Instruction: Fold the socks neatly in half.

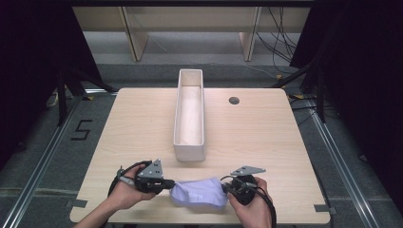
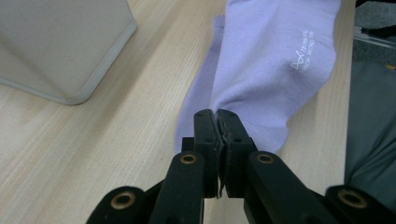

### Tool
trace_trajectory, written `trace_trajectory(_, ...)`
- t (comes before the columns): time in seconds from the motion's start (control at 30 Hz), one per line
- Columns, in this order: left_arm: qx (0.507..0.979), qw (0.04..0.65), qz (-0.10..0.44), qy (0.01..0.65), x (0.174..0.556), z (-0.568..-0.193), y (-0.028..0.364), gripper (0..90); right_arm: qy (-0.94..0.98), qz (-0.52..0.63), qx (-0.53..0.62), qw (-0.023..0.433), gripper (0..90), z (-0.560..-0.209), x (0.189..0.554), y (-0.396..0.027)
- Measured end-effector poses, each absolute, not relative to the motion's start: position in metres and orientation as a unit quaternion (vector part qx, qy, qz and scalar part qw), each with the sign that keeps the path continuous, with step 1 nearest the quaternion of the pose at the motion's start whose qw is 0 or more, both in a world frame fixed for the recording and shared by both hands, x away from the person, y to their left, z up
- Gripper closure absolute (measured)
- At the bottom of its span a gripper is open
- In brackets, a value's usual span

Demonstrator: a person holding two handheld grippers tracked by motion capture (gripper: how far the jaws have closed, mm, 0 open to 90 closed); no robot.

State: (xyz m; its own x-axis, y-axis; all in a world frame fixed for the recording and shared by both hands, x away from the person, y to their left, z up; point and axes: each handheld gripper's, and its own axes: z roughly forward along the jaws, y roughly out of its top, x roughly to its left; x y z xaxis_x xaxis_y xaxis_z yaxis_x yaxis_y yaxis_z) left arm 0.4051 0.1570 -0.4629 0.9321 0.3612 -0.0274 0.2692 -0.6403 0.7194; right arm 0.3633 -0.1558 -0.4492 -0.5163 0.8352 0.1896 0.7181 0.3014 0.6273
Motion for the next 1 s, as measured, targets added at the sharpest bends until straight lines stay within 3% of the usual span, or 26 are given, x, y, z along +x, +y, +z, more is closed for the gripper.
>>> trace_trajectory(1.0, 0.916, 0.361, 0.068, 0.159, 0.411, -0.470, 0.153, 86.7, 0.800, 0.313, 0.507, 0.068, 85.0, -0.460, 0.359, -0.147)
